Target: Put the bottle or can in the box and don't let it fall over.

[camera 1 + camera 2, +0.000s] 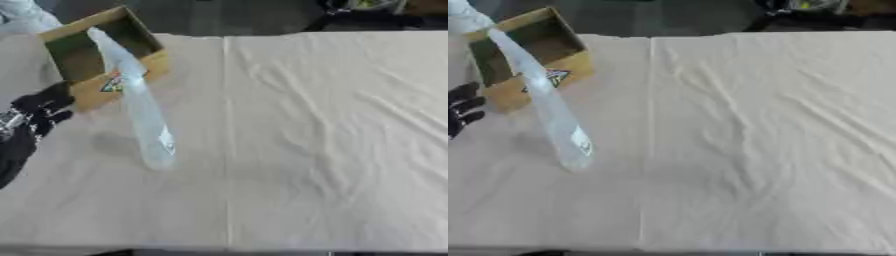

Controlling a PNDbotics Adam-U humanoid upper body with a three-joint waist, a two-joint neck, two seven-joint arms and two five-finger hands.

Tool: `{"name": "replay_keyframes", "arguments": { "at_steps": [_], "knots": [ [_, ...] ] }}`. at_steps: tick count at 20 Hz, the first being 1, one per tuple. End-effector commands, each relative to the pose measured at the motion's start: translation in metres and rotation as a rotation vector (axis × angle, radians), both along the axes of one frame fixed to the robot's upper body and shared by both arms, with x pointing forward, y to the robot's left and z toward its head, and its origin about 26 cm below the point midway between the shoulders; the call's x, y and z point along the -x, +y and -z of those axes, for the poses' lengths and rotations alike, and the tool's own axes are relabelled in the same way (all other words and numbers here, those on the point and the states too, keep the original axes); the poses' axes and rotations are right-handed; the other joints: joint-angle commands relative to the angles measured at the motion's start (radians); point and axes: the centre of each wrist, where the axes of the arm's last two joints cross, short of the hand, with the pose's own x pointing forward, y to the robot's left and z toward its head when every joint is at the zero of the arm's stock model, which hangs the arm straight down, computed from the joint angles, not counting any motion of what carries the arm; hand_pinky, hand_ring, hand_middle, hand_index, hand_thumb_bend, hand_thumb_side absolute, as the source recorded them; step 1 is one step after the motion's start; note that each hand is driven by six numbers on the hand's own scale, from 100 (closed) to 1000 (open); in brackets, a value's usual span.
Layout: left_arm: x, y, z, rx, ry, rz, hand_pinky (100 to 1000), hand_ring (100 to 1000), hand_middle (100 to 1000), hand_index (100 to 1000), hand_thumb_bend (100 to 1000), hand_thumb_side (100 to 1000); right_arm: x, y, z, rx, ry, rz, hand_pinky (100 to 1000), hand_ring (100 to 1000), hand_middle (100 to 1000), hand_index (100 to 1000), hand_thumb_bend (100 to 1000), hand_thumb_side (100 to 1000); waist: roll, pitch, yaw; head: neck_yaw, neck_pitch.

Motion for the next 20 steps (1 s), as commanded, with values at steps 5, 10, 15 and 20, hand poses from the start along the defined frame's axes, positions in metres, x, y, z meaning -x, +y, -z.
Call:
{"name": "replay_keyframes", "arguments": {
  "at_steps": [5,10,15,20],
  "knots": [
    [-0.005,-0.009,-0.003,-0.057,0.011,0.025,1000,1000,1000,891,136,946,0.003,-0.002,-0.011,0.032,-0.031,-0.007,1000,1000,958,1000,100,470,0.001,-0.017,-0.003,0.008,-0.018],
    [-0.008,-0.014,-0.001,-0.057,0.030,0.003,1000,1000,1000,889,122,936,0.003,-0.002,-0.011,0.033,-0.030,-0.008,1000,1000,958,1000,100,470,0.001,-0.017,-0.004,0.013,-0.022],
    [-0.012,-0.021,0.001,-0.057,0.061,0.027,1000,1000,1000,902,106,898,0.003,-0.001,-0.011,0.032,-0.030,-0.010,1000,1000,958,1000,100,470,0.001,-0.017,-0.006,0.020,-0.027],
    [-0.018,-0.026,0.006,-0.069,0.144,0.082,1000,1000,1000,879,100,722,0.003,-0.001,-0.011,0.032,-0.028,-0.013,1000,1000,959,1000,100,470,0.001,-0.018,-0.009,0.026,-0.029]
  ]
}}
